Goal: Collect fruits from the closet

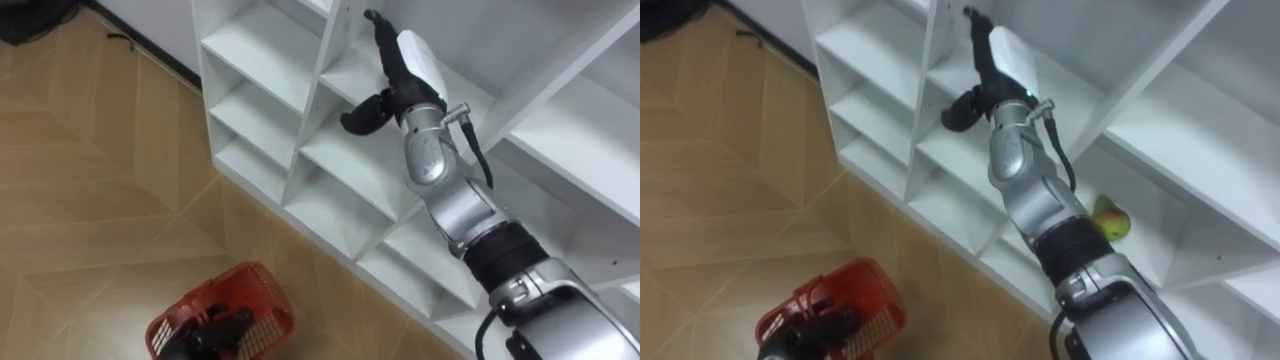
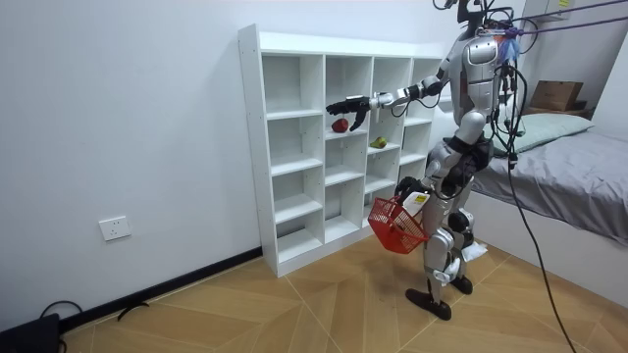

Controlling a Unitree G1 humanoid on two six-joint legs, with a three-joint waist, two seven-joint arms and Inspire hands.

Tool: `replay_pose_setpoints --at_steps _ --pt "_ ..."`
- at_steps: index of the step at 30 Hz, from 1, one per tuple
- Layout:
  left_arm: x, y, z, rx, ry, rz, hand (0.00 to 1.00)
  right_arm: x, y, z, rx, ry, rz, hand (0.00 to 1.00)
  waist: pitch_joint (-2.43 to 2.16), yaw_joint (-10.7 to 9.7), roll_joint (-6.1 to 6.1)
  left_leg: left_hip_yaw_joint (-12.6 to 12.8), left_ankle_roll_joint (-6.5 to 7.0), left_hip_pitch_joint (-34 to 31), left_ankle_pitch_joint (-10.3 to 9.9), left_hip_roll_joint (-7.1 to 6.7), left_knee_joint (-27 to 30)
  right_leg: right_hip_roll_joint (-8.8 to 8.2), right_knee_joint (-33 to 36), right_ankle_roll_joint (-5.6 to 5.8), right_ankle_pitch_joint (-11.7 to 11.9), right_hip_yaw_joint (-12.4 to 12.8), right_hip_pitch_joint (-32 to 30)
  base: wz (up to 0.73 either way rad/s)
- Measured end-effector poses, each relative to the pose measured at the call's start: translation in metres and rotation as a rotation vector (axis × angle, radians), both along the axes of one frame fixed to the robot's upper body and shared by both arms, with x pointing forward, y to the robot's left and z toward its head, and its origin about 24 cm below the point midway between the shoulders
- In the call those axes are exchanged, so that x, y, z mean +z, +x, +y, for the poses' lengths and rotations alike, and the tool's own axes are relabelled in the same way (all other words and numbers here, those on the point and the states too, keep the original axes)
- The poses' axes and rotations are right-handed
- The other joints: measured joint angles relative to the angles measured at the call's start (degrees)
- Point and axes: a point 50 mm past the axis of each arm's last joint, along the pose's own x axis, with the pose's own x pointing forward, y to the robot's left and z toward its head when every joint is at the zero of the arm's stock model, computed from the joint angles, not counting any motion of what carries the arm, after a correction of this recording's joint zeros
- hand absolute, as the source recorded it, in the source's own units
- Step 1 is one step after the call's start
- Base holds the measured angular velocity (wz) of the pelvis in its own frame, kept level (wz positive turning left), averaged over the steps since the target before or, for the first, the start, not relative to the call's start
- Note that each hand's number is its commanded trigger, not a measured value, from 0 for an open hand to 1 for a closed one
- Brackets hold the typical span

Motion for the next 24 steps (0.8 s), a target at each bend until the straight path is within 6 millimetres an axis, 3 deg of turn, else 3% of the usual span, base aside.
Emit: replay_pose_setpoints --at_steps 6,12,24 --pt "0.002 0.002 0.002 -0.003 0.005 -0.022 1.00 0.003 0.004 -0.025 -0.093 0.012 -0.019 0.00 0.46 -0.1 -0.25 0.3 0.01 -1.6 0.0 0.12 0.5 0.06 0.0 -0.29 0.2 0.3 -1.5 -0.03" --pt "0.002 0.003 0.002 -0.017 0.017 -0.024 1.00 0.007 0.005 -0.037 -0.131 -0.010 -0.045 0.00 0.48 -0.2 -0.56 0.4 0.02 -1.6 0.0 0.13 0.6 0.04 0.1 -0.29 0.2 0.3 -1.5 -0.01" --pt "0.002 0.003 0.005 -0.009 0.034 -0.037 1.00 0.014 0.007 -0.048 -0.154 -0.007 -0.087 0.00 0.70 -1.9 -1.08 0.5 0.02 -2.1 0.0 0.17 1.7 0.19 0.2 -0.56 0.3 1.6 -1.6 -0.01"
